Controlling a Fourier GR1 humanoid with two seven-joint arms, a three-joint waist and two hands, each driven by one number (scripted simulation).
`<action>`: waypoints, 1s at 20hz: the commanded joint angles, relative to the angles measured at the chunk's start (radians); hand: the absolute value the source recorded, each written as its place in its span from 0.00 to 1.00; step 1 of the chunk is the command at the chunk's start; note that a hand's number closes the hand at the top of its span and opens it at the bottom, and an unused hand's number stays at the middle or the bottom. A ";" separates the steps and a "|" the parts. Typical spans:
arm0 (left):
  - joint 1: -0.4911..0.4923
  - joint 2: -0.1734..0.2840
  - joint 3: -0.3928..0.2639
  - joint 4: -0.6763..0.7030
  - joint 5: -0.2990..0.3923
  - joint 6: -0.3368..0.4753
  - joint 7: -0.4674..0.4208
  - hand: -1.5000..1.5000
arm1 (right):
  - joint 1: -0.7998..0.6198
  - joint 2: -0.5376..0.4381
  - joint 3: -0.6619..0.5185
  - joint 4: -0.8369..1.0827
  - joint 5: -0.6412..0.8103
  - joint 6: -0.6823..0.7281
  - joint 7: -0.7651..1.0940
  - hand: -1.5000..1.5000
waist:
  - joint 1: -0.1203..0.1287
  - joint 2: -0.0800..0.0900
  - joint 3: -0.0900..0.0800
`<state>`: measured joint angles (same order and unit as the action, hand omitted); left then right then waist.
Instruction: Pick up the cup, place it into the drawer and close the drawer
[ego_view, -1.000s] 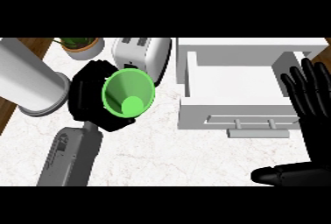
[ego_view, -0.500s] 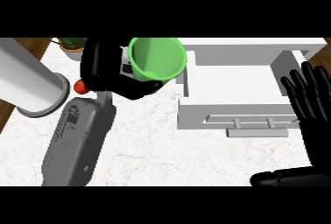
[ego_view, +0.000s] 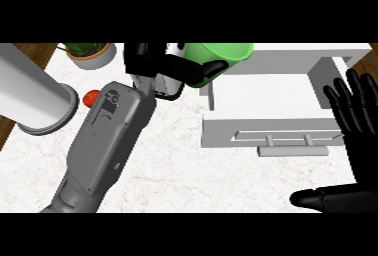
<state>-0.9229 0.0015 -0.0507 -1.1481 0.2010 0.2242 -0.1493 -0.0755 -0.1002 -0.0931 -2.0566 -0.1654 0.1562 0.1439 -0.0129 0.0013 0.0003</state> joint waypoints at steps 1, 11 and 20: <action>-0.091 -0.001 -0.063 0.122 0.017 0.076 -0.012 1.00 | 0.034 -0.007 -0.027 0.005 -0.027 0.023 -0.028 0.00 | -0.008 0.001 0.000; -0.225 -0.001 -0.184 0.416 0.197 0.173 -0.153 1.00 | -0.028 0.023 0.028 0.071 0.038 0.004 -0.065 0.00 | -0.030 0.008 0.000; -0.355 -0.001 -0.259 0.649 0.297 0.160 -0.207 1.00 | -0.065 -0.031 -0.030 0.101 -0.042 0.057 -0.052 0.00 | -0.053 0.014 0.001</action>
<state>-1.2353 0.0001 -0.2543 -0.5821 0.4479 0.3800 -0.3290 -0.1157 -0.1063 -0.0981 -1.9988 -0.1737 0.1778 0.1097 -0.0521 0.0108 0.0008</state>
